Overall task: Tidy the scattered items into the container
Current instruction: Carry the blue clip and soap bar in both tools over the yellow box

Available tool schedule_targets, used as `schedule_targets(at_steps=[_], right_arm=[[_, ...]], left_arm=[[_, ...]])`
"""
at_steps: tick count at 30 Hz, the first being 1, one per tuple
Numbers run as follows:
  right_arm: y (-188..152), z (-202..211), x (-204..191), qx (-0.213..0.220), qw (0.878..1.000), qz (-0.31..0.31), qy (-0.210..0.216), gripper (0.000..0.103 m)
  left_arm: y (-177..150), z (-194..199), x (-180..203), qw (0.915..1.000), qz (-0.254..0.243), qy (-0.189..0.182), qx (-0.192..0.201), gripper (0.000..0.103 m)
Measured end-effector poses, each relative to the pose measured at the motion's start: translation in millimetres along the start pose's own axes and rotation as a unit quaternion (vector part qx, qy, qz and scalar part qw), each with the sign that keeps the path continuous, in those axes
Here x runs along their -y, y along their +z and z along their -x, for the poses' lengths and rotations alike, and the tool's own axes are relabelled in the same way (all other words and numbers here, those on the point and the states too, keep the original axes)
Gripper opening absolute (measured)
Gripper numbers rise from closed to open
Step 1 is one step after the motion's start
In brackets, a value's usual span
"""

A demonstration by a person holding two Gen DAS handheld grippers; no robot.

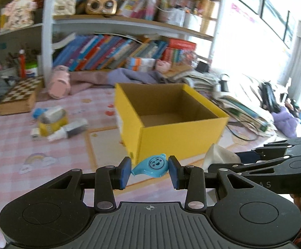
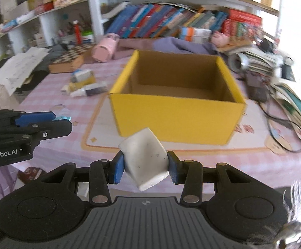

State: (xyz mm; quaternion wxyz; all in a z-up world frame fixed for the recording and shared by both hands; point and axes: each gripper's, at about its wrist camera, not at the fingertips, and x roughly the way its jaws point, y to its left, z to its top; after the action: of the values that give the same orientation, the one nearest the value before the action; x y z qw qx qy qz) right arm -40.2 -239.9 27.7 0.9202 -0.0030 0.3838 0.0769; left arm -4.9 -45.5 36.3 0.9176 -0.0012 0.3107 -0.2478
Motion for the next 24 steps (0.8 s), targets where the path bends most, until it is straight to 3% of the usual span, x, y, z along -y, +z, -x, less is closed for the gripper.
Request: schedule_targets(at_steps=[8,24], right_arm=[[-8.2,8.8,18.6,-0.007,0.999,-0.032,-0.034,0.04],[2.3,2.7,35.4,-0.007,0.997,-0.045,-0.057,0.04]], left_arm=[[4.7,-16.2,19.5,0.9985,-0.031,-0.043,-0.012,0.037],[21.1,-37.3,33.4,0.9952,-0.063,-0.074,-0.01,0.037]])
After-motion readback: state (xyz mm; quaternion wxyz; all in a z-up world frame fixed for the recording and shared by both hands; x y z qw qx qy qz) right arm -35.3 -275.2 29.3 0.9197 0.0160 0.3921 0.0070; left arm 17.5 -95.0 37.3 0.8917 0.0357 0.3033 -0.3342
